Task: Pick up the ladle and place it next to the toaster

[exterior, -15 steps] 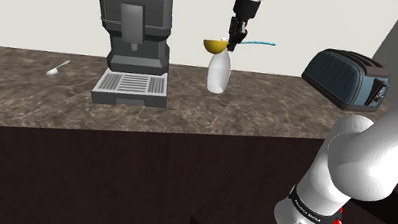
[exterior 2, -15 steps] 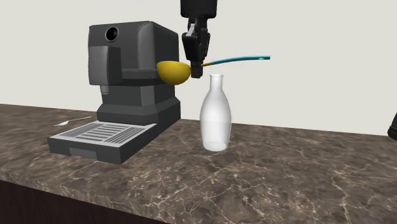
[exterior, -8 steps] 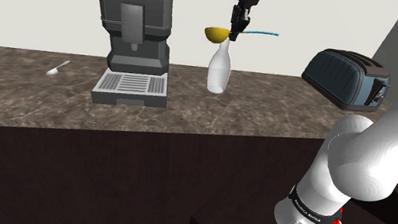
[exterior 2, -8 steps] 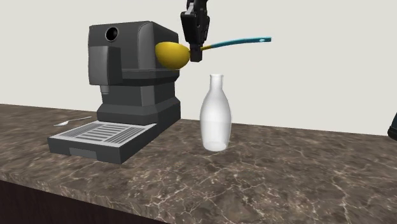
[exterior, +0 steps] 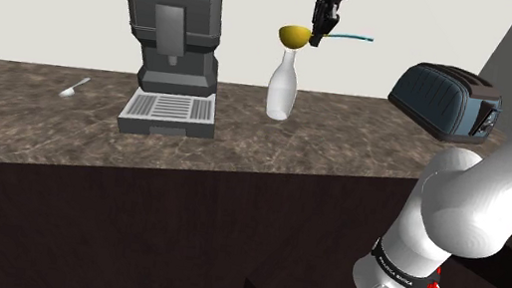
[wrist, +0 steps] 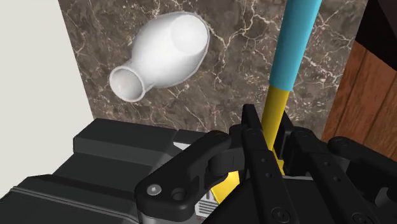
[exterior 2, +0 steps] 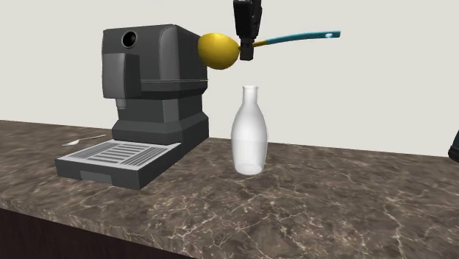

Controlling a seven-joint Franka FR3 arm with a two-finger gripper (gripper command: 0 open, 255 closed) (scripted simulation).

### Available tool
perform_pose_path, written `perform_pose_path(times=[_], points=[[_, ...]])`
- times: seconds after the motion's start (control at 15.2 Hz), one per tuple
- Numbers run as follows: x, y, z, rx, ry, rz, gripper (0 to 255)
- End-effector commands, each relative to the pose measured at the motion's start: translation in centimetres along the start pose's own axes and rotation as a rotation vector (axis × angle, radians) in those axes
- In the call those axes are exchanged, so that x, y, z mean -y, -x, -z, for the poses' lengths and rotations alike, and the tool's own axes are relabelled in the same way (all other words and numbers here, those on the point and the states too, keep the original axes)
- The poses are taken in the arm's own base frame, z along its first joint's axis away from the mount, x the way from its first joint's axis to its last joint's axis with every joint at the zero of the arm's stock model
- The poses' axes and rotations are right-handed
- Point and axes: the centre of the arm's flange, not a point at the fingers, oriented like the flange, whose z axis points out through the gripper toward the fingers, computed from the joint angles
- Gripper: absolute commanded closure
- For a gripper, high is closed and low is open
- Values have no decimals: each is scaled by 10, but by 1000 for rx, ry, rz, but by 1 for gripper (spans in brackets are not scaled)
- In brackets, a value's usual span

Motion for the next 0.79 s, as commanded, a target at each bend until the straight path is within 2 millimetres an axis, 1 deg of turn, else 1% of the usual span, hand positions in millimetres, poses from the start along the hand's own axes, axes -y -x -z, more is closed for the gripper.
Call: perform_pose_path(times=[0.0, 0.73], points=[[-1, 26, 3, 0, 0, 1, 255], [-16, 171, 12, 0, 0, 1, 255]])
